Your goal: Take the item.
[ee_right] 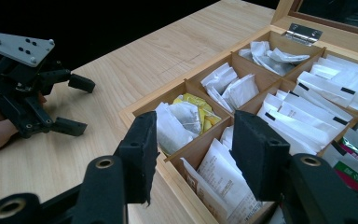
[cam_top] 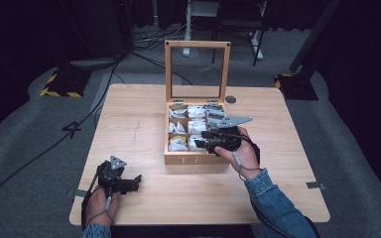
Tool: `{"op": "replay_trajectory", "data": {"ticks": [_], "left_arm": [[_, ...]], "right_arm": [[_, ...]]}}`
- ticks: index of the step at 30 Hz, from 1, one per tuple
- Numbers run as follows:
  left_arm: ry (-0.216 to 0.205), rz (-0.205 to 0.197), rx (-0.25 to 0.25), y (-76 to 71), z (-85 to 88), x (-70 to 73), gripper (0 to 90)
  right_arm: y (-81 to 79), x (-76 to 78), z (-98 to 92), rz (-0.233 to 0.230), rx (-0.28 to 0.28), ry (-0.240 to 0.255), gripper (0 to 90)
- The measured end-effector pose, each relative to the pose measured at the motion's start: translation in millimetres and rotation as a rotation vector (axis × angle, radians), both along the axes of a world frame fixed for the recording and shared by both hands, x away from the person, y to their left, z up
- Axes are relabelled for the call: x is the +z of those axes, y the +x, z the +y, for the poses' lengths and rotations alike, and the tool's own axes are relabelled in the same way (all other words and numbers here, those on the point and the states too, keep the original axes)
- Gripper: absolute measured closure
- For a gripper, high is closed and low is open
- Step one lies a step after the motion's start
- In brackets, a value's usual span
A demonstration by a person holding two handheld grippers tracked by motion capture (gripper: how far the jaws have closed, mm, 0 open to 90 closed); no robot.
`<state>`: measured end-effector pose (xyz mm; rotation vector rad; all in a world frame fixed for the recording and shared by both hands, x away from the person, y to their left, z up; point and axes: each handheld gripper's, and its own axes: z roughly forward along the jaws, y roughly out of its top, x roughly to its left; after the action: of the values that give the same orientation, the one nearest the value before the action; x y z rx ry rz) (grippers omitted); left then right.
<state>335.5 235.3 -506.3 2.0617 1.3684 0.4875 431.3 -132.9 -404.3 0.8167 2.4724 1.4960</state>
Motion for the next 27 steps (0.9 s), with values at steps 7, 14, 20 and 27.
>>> {"op": "replay_trajectory", "data": {"ticks": [7,14,20,27], "left_arm": [[0.004,0.0,-0.012,1.3,0.3,0.2,0.0],[0.002,0.001,-0.013,1.6,0.1,0.1,0.0],[0.002,0.001,-0.012,1.5,0.1,0.1,0.0],[0.002,0.001,-0.013,1.5,0.1,0.1,0.0]], "right_arm": [[2.8,-17.8,11.4,0.022,0.005,-0.035,54.4],[3.5,-23.4,15.1,0.025,-0.008,-0.095,62.2],[5.9,-28.3,12.4,0.037,-0.034,-0.115,69.3],[9.0,-35.1,11.9,0.053,-0.069,-0.131,70.4]]}}
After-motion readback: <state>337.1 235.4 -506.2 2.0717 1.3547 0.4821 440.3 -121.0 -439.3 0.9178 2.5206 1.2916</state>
